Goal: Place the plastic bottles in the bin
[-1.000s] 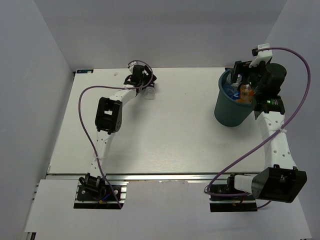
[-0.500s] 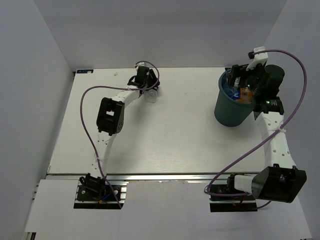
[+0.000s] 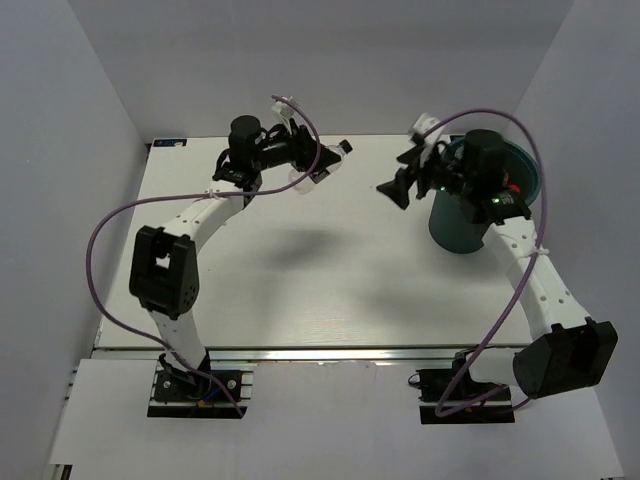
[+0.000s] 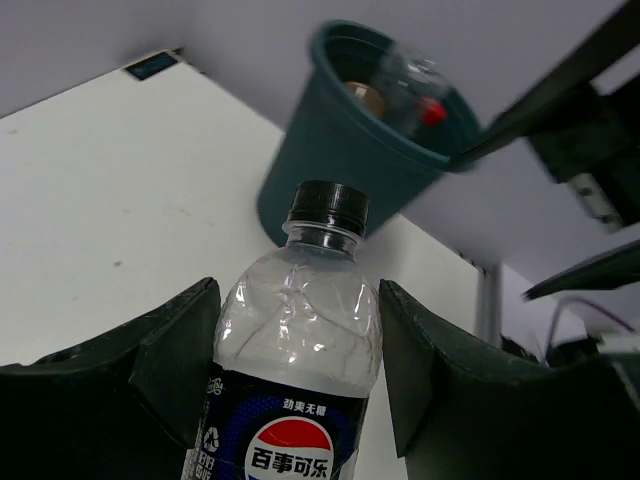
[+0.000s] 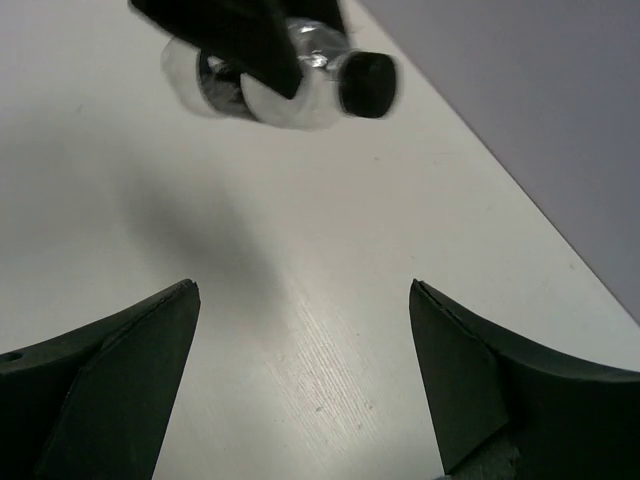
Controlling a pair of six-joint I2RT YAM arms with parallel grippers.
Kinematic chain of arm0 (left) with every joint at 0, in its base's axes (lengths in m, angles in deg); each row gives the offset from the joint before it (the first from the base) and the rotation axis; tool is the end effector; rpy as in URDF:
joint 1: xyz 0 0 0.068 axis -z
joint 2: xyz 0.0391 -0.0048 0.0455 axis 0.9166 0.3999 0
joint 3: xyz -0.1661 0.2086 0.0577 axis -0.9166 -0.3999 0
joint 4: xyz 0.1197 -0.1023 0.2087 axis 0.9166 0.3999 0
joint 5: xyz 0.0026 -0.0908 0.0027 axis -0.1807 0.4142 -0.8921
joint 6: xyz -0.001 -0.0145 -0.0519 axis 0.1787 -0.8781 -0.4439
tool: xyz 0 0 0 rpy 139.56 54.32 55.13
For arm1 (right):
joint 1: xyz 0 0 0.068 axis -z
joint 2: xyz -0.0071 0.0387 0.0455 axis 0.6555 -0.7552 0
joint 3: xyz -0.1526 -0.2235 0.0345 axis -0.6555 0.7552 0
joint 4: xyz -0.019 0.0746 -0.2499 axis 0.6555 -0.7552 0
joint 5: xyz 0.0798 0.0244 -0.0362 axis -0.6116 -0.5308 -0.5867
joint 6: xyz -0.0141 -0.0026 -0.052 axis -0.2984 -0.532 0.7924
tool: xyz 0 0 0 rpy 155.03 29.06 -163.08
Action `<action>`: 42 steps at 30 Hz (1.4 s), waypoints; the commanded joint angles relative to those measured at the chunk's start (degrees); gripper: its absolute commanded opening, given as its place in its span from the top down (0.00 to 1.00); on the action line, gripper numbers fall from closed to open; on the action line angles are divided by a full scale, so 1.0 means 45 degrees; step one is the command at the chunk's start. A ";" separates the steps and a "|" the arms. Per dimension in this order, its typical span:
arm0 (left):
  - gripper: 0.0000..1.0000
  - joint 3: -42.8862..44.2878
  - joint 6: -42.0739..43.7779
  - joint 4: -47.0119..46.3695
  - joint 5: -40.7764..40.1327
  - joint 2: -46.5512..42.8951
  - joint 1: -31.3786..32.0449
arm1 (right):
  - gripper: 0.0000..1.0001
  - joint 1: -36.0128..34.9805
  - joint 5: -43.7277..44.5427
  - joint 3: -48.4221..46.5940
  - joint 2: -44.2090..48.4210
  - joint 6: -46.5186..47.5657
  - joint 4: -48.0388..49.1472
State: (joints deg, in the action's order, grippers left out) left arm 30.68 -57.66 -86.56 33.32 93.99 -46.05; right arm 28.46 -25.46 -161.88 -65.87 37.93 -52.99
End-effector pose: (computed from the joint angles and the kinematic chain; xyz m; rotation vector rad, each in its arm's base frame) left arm 0.4084 -0.1782 0.3274 0.5294 1.6909 -1.2418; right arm 0.2784 0.0838 0.4074 -0.8788 1.5158 0.5206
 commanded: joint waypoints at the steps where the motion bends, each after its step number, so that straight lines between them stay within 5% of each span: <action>1: 1.00 -0.1017 0.1311 0.0477 0.3087 -0.0876 0.0041 | 0.11 -0.1674 0.0197 -0.0305 -0.0001 0.4038 -0.2123; 4: 1.00 -0.2069 0.1044 0.0307 0.3339 -0.1579 0.0080 | 0.11 -0.2165 -0.0290 0.0495 0.0388 0.6348 -0.2361; 7: 1.00 -0.3572 -0.0130 -0.2073 0.4975 -0.2419 0.0177 | 0.11 -0.2341 -0.0894 0.1335 0.1032 0.6408 -0.1443; 11: 1.00 -0.4553 -0.1049 -0.3543 0.4398 -0.3396 0.0353 | 0.11 -0.2400 -0.1188 0.2175 0.1464 0.5826 -0.0272; 15: 1.00 -0.5412 -0.3092 -0.6089 0.3772 -0.3982 0.0529 | 0.10 -0.2400 -0.1304 0.3188 0.1639 0.1013 0.1836; 22: 1.00 -0.7229 -0.5987 -1.0352 0.1193 -0.4668 0.0685 | 0.11 -0.2751 -0.2910 0.5047 0.1641 -0.4479 0.6968; 27: 1.00 -0.7817 -0.9343 -1.5623 0.0977 -0.3673 0.0861 | 0.11 -0.3685 -0.2987 0.5048 0.0861 -0.6694 0.9435; 32: 1.00 -0.7407 -1.0600 -1.7251 0.0822 -0.2598 0.0939 | 0.11 -0.4897 -0.2013 0.4795 0.0020 -0.7750 1.0628; 37: 1.00 -0.7212 -0.9433 -1.5658 0.0373 -0.2596 0.0940 | 0.11 -0.5505 -0.0762 0.4734 -0.0781 -0.9291 1.1895; 42: 1.00 -0.7172 -0.5689 -1.0932 -0.1264 -0.3591 0.1173 | 0.11 -0.5974 0.1075 0.4502 -0.1580 -1.1943 1.2734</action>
State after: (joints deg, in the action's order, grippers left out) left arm -3.57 -95.10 -142.12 34.59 81.93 -42.46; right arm 4.09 -22.82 -138.50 -71.71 -5.15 -5.01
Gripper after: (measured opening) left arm 0.703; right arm 0.896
